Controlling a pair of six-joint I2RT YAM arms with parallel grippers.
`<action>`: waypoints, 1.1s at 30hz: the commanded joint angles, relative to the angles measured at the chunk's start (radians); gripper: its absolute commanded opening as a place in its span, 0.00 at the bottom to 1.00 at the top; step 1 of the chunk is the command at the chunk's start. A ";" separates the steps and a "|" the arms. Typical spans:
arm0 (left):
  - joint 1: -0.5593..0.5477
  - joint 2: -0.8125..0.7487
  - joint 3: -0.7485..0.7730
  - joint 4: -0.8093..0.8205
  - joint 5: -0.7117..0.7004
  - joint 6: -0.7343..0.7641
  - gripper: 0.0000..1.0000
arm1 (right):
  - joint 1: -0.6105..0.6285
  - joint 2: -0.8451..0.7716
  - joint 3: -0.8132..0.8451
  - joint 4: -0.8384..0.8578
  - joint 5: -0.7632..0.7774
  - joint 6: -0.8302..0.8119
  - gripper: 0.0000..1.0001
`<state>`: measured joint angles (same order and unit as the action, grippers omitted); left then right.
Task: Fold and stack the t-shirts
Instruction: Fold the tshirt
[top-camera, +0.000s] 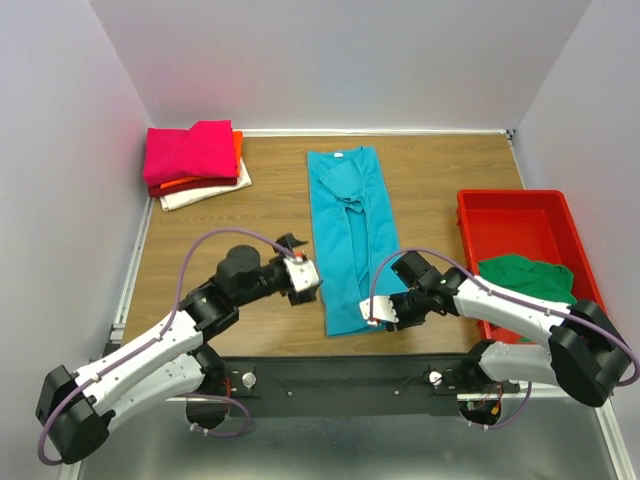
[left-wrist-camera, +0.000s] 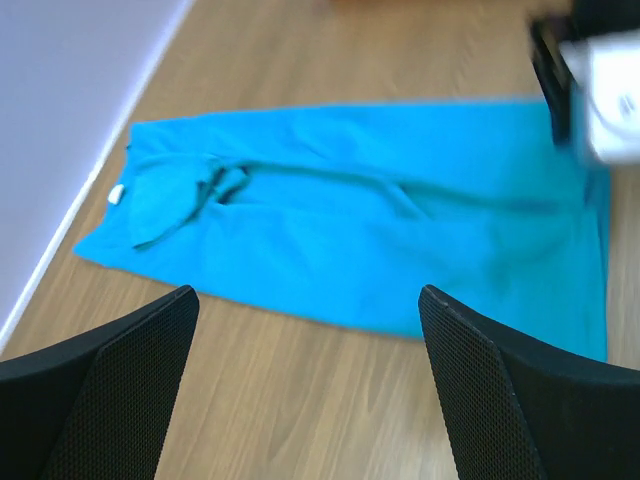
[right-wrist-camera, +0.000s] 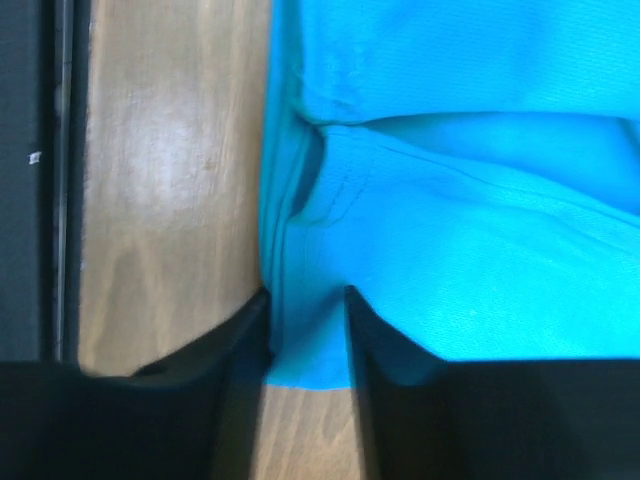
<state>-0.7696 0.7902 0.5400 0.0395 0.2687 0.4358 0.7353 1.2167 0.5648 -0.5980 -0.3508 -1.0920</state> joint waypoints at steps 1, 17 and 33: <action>-0.086 -0.028 -0.080 -0.105 0.017 0.300 0.98 | 0.007 -0.005 -0.066 0.084 0.098 0.015 0.32; -0.488 0.346 -0.071 0.046 -0.172 0.230 0.90 | -0.011 -0.054 -0.031 0.090 0.072 0.138 0.03; -0.493 0.626 0.000 0.074 -0.336 0.225 0.58 | -0.033 -0.128 -0.022 0.086 0.041 0.158 0.01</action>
<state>-1.2587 1.3888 0.5297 0.1070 -0.0189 0.6659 0.7090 1.1118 0.5255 -0.5034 -0.3008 -0.9493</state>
